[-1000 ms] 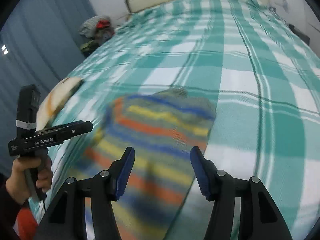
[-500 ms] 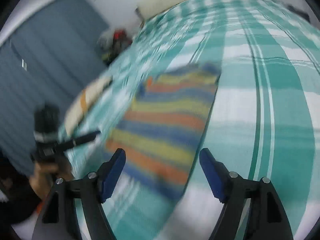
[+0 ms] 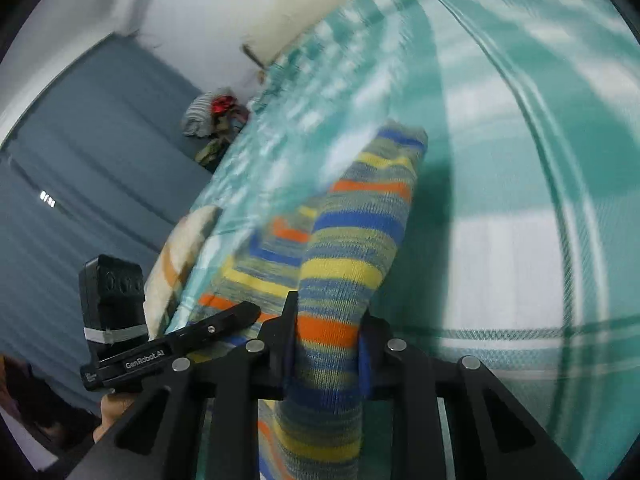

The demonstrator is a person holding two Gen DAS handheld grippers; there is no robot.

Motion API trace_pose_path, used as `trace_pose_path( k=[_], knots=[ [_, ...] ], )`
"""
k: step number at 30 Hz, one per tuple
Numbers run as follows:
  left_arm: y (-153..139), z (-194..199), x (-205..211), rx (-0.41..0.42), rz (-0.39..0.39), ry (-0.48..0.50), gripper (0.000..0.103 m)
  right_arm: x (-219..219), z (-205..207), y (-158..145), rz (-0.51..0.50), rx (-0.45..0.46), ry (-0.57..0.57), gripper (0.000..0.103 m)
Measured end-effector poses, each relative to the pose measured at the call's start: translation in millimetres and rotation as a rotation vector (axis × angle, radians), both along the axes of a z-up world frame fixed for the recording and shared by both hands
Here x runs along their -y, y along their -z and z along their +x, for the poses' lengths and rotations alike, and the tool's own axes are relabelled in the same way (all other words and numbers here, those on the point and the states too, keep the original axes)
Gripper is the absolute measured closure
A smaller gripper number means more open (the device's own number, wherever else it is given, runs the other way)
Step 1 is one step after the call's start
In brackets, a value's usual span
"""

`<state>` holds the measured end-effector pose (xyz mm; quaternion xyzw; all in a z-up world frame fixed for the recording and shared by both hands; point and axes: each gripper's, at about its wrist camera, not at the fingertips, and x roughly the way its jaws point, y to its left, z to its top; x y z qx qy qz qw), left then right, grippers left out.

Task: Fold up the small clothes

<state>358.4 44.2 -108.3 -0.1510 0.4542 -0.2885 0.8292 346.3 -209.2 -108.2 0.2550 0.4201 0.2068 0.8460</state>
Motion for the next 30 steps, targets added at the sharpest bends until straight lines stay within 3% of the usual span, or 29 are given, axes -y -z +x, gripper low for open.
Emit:
trace_pose_path(
  k=[3,5,6,8,9,11,15,17,19,23,27,30],
  knots=[
    [-7,-10,4,-0.022,0.010,0.010,0.075,7,-14,-24,0.006,0.016,0.010,0.079],
    [17,-16,8,-0.137,0.095,-0.004,0.049,15,-19,-17,0.021,-0.063,0.042,0.078],
    [28,-23,6,-0.172,0.155,-0.023,0.048,17,-23,-5,-0.009,-0.124,0.063,0.076],
    [38,-40,-1,-0.182,0.217,-0.041,0.046,29,-42,18,-0.134,-0.262,0.105,0.056],
    [35,-57,-9,-0.156,0.219,-0.052,0.043,35,-53,22,-0.171,-0.298,0.127,0.048],
    [23,-86,-17,-0.097,0.280,-0.087,0.020,46,-82,17,-0.242,-0.289,0.161,0.045],
    [-18,-151,-8,0.126,0.505,-0.129,0.006,36,-133,-18,-0.422,-0.197,0.157,0.015],
    [-40,-181,2,0.234,0.606,-0.193,0.003,24,-161,-39,-0.458,-0.147,0.132,0.014],
    [-52,-200,2,0.251,0.623,-0.272,0.002,14,-184,-53,-0.480,-0.114,0.120,0.014],
    [-67,-238,-7,0.216,0.630,-0.398,0.002,-6,-215,-74,-0.506,-0.062,0.129,0.003],
    [-78,-255,-6,0.104,0.572,-0.355,0.002,-25,-243,-85,-0.576,-0.068,0.133,0.002],
    [-86,-271,-3,0.091,0.578,-0.348,0.002,-32,-261,-97,-0.588,-0.051,0.133,0.002]
  ],
)
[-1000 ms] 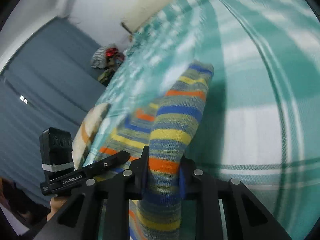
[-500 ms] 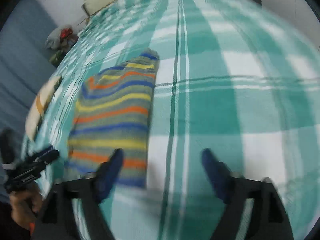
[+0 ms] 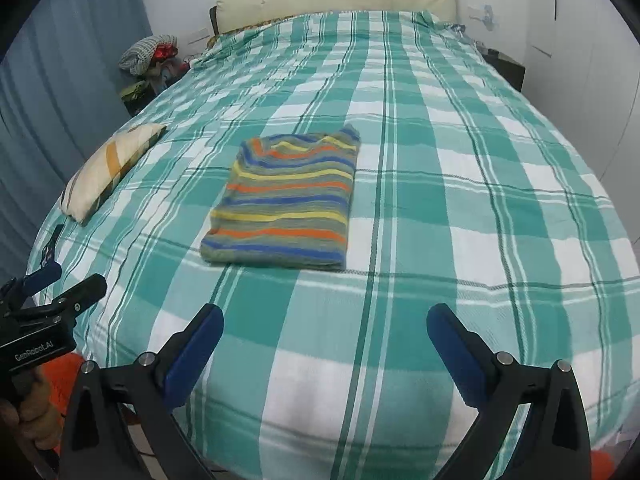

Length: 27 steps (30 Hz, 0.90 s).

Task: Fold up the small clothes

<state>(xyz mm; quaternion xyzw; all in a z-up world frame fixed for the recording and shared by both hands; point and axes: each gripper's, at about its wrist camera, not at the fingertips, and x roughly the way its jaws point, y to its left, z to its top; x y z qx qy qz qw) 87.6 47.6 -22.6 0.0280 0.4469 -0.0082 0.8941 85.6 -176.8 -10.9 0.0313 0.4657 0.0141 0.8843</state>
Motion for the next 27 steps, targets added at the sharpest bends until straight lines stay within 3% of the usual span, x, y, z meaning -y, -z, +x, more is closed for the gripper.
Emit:
trace_pose_path(
  k=[3,13,18,27],
  knots=[
    [-5,-8,0,-0.007,0.033,-0.011,0.002,-6,-13,-15,-0.003,0.012,-0.012,0.002],
    [-16,-24,-8,-0.014,0.024,-0.031,0.002,-37,-31,-36,-0.064,0.002,-0.088,0.002],
    [-18,-26,-10,-0.025,-0.005,-0.030,0.002,-43,-31,-40,-0.106,-0.002,-0.072,0.002],
    [-23,-24,-4,-0.019,0.022,-0.023,0.002,-47,-20,-46,-0.137,0.000,-0.056,0.002]
  ],
)
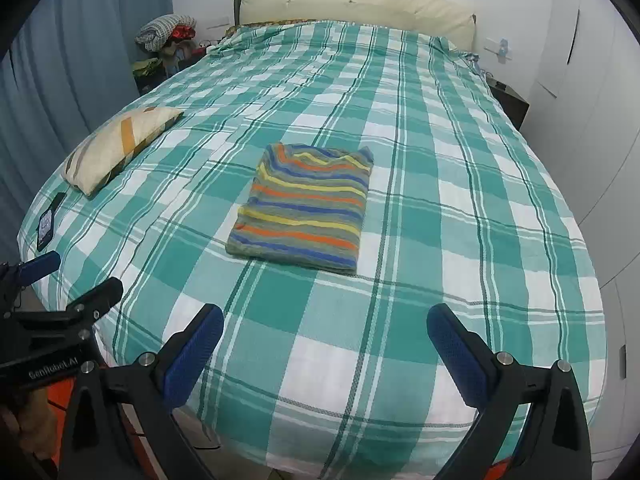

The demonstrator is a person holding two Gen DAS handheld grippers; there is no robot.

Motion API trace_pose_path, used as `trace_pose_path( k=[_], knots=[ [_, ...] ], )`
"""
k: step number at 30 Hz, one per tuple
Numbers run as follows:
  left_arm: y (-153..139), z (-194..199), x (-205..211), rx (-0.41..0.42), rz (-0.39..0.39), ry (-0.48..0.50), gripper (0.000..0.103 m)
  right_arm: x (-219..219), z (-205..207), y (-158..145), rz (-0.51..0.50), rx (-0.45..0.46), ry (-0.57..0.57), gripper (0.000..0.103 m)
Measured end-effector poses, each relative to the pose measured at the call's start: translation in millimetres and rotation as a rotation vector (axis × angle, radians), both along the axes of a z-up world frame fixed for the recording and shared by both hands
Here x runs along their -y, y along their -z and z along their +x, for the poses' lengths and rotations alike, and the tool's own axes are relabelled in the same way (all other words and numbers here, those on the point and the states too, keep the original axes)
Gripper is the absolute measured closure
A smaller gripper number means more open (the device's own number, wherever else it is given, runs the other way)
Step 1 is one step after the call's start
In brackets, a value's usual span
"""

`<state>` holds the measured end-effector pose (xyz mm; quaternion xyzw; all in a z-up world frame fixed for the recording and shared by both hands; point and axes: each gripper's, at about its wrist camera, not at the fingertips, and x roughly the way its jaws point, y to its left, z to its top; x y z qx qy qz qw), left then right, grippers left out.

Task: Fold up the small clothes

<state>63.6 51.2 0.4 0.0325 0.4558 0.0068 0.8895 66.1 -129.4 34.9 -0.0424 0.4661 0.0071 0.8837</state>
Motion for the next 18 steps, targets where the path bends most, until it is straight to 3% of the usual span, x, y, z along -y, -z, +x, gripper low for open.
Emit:
trace_pose_path(
  k=[18],
  knots=[
    [-13,7,1,0.021,-0.007,0.017,0.001,6,6,-6,-0.014,-0.008,0.031,0.002]
  ],
)
